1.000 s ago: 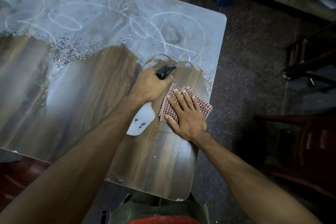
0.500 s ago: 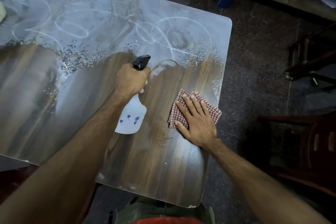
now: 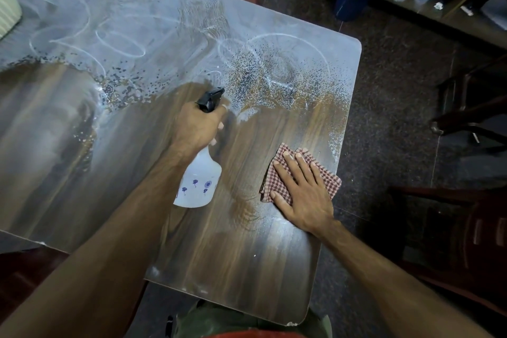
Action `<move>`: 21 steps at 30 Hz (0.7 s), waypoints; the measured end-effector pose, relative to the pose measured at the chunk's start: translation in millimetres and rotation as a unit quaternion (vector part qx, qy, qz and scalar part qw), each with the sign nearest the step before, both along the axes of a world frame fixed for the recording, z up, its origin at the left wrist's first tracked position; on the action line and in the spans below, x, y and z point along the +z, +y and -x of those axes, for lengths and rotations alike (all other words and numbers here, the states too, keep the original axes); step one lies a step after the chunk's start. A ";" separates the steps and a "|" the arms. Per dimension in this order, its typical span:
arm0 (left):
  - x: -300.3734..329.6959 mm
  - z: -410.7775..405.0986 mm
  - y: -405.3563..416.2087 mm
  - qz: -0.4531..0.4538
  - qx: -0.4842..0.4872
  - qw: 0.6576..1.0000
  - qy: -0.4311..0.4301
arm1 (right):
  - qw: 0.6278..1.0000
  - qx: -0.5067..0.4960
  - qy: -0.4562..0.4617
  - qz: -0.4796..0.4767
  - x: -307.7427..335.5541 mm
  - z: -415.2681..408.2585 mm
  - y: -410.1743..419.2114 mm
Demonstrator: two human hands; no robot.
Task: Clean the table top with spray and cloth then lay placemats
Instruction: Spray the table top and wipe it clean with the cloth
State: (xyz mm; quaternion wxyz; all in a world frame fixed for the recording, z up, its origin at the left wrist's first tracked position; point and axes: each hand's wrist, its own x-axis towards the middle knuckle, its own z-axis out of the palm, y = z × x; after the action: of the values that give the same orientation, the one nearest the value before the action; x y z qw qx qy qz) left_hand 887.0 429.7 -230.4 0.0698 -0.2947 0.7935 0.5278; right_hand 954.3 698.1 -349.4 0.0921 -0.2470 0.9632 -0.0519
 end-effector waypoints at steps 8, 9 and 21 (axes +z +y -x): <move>-1.5 -11.8 -2.3 -0.022 0.026 0.999 -0.041 | 0.999 0.039 0.009 0.000 -4.4 29.8 -8.9; 0.1 -14.2 -0.1 -0.030 0.036 0.998 -0.037 | 0.999 0.052 0.002 0.001 -5.2 42.2 -14.0; 9.1 -36.3 26.9 -0.039 0.166 0.985 0.028 | 0.963 0.263 -0.040 -0.032 5.1 174.6 -128.6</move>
State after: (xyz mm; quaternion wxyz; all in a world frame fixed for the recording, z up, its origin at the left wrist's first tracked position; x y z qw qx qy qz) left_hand 923.3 456.6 -221.3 -0.0295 -0.4045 0.7141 0.5706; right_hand 779.7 569.5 -344.3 0.1492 -0.4861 0.8611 -0.0053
